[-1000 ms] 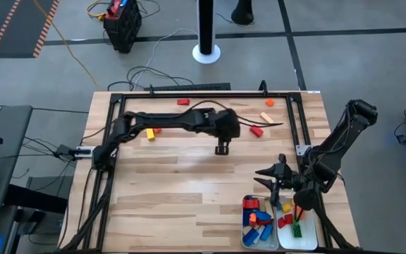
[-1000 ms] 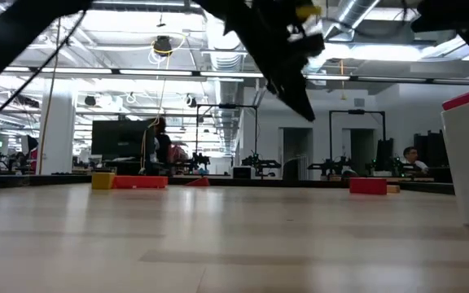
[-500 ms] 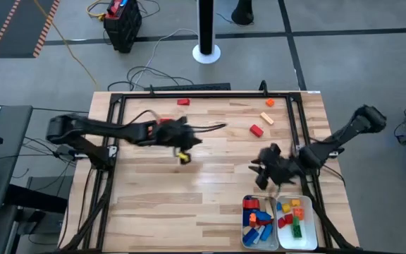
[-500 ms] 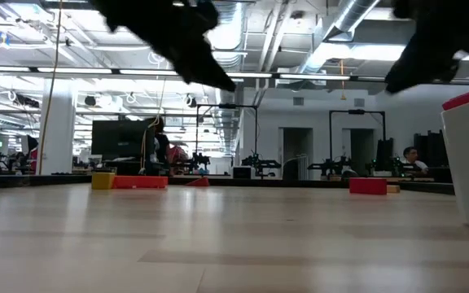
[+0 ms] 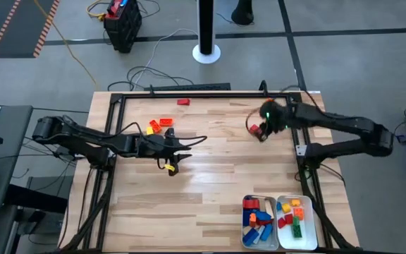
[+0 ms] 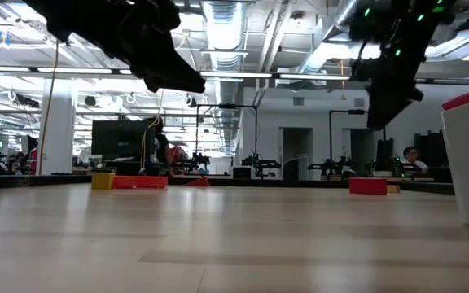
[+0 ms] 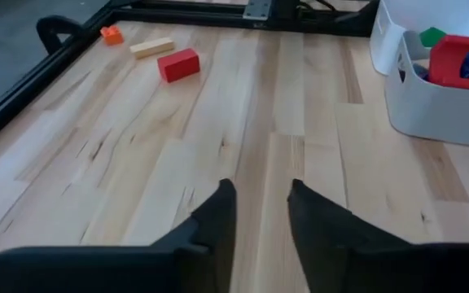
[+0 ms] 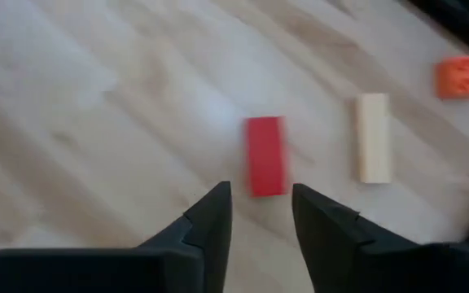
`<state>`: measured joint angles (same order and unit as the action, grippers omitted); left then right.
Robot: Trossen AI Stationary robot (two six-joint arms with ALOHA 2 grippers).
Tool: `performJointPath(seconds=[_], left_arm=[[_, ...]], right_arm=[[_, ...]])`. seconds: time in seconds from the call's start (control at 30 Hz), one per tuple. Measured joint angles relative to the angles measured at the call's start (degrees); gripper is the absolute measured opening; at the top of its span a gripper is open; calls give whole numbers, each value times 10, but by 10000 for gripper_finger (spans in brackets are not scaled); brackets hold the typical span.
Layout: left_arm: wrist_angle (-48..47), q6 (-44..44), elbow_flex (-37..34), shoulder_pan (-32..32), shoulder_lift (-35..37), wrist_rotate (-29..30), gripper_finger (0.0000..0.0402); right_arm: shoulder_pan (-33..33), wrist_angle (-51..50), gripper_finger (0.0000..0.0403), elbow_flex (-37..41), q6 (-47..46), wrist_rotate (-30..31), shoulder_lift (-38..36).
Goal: Sort blocks by size
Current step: Put the small orange game piece into the white bin
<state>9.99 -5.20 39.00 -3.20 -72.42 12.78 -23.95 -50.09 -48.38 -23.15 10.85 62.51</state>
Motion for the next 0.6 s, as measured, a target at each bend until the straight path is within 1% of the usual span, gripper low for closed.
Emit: performJointPath(seconds=[0.13, 0.23, 0.33, 0.4, 0.47, 0.6], left_arm=[[-2, 0, 0, -8, 0, 3, 154], [-1, 2, 0, -9, 0, 2, 184], [-1, 9, 0, -7, 0, 10, 205], [-3, 11, 0, -6, 0, 22, 213], [-5, 14, 0, -5, 0, 29, 216], [-26, 22, 0, -5, 0, 40, 217]], right_arm=[[-116, -2, 191, -2, 90, -42, 45], [-182, -7, 231, -25, 142, -57, 104], [-220, -10, 265, -75, 176, -58, 172], [-240, -14, 281, -119, 198, -58, 220], [-260, -25, 290, -164, 224, -60, 269], [-309, -36, 292, -238, 269, -69, 357]])
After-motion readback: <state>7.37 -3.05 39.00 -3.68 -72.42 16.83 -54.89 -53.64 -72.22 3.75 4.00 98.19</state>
